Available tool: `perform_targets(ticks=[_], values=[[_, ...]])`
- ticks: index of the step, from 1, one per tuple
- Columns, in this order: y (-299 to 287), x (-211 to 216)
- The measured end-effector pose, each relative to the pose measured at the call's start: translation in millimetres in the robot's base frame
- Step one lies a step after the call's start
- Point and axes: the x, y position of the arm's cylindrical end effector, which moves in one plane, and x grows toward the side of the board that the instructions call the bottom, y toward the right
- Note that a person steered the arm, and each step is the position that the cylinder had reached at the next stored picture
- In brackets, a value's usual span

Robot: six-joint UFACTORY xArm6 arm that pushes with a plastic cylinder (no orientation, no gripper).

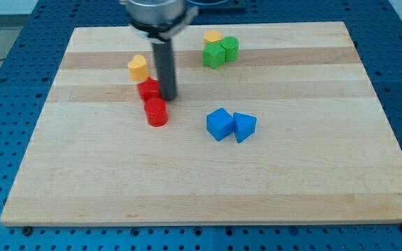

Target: Arrange the yellow heart and red blocks in a vertical line

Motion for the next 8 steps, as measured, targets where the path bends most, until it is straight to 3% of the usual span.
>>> perform_targets(ticks=[2, 3, 5, 6, 8], values=[[7, -40], [26, -25], [38, 47], [3, 48], [23, 45]])
